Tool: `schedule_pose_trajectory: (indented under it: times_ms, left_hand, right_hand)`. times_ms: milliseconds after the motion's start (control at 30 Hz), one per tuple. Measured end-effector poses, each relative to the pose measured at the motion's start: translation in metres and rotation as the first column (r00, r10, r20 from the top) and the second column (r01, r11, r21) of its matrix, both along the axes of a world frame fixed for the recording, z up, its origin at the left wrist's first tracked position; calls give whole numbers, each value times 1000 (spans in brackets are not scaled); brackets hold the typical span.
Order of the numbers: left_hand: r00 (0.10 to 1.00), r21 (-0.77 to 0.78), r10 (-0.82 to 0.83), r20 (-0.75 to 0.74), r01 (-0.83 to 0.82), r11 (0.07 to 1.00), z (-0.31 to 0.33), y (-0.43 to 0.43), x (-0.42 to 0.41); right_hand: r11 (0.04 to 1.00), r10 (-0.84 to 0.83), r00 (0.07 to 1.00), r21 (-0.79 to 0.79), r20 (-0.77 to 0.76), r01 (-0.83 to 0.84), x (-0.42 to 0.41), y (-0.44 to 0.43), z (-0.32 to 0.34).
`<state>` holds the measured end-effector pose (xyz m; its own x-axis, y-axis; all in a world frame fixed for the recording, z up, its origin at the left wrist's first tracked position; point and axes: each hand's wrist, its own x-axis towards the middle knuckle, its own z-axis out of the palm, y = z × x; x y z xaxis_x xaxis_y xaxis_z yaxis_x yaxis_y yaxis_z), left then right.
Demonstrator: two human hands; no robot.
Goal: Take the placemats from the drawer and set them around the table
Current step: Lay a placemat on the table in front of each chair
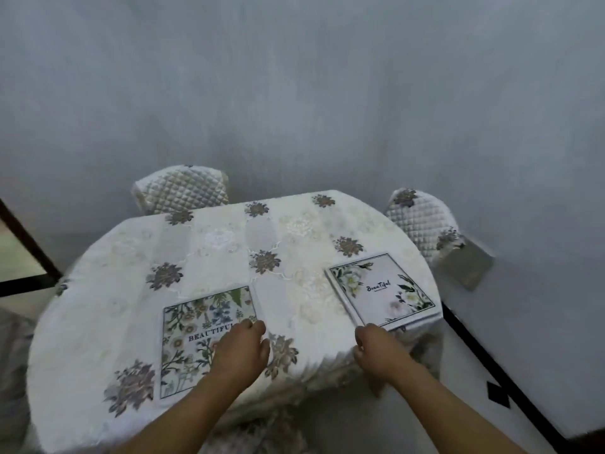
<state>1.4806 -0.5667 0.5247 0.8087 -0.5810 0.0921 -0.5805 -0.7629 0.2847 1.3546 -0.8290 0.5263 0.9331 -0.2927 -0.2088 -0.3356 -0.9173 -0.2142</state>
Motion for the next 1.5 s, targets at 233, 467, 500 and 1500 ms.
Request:
schedule_pose_trajectory:
  times_ms: [233,467,500,1500]
  left_hand:
    - [1000,20,9,3,-9,1000,10,-151,-93]
    - [998,73,49,-24,-47,996,16,-236,-128]
    - [998,82,65,-28,-62,995,16,-243,-126]
    - [544,173,649,-532,-680,712,-150,-385,57]
  right_hand:
    - [991,-109,994,74,-26,111,-120,-141,23]
    - [985,-166,986,46,28,165,-151,-233,35]
    - [985,-165,986,50,34,163,-147,-240,37]
    - [868,-326,907,296,-269,399,142,-402,-139]
